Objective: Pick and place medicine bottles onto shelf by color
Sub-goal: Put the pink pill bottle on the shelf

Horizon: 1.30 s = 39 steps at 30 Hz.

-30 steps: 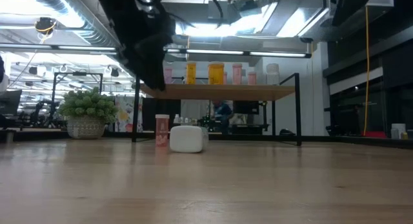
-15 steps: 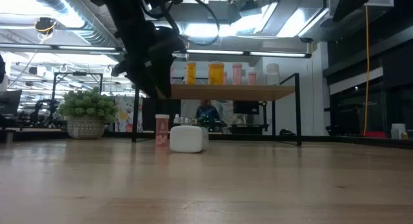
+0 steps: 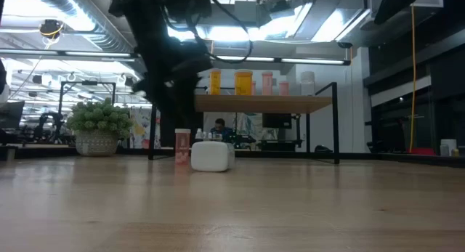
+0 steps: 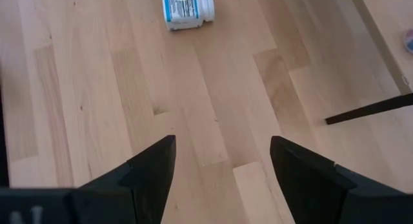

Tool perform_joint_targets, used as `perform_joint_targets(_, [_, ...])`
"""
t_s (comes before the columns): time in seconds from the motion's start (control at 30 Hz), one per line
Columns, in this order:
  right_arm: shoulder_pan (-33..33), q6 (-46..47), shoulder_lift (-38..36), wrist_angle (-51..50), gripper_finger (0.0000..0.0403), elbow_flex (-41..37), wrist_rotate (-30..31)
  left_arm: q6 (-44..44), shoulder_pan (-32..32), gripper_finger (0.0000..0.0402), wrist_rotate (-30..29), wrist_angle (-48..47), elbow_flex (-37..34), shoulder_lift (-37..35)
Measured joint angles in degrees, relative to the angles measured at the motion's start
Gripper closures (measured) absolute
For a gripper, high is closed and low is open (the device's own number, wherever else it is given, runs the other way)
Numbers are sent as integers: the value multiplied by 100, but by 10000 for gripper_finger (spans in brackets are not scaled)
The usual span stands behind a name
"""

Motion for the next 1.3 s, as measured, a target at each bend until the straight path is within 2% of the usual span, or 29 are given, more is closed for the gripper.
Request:
perform_joint_targets(0.47, [0, 83, 3, -25, 148, 0, -4, -32, -83, 182, 50, 132, 4, 358])
perform_joint_targets(1.0, [0, 83, 2, -20, 148, 0, -4, -104, -73, 182, -34, 118, -3, 347])
perform_joint_targets(1.3, [0, 83, 2, -20, 148, 0, -4, -128, -63, 202, -33, 106, -3, 347])
